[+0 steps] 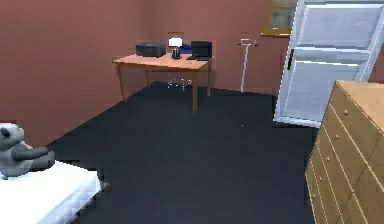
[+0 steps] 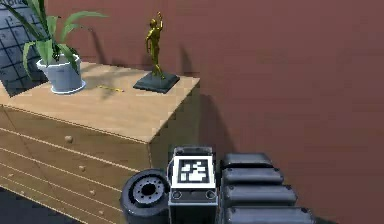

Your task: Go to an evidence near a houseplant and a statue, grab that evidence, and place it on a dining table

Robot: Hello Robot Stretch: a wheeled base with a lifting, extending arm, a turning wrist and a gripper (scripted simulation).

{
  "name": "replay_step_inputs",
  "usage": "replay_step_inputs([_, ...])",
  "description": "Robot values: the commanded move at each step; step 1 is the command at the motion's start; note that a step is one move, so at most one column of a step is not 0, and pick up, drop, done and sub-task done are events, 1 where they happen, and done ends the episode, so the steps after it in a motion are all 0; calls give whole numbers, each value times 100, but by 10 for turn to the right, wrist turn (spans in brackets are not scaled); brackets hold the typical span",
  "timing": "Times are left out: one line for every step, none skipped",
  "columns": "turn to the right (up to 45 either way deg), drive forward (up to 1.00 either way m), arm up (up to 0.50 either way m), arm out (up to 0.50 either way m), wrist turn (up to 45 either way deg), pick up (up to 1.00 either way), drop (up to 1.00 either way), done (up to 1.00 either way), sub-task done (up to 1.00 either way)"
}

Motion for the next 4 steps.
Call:
replay_step_inputs([0,100,0,0,0,0,0,0,0])
replay_step_inputs([60,0,0,0,0,0,0,0,0])
replay_step_inputs([0,55,0,0,0,0,0,0,0])
replay_step_inputs([-270,0,0,0,0,0,0,0,0])
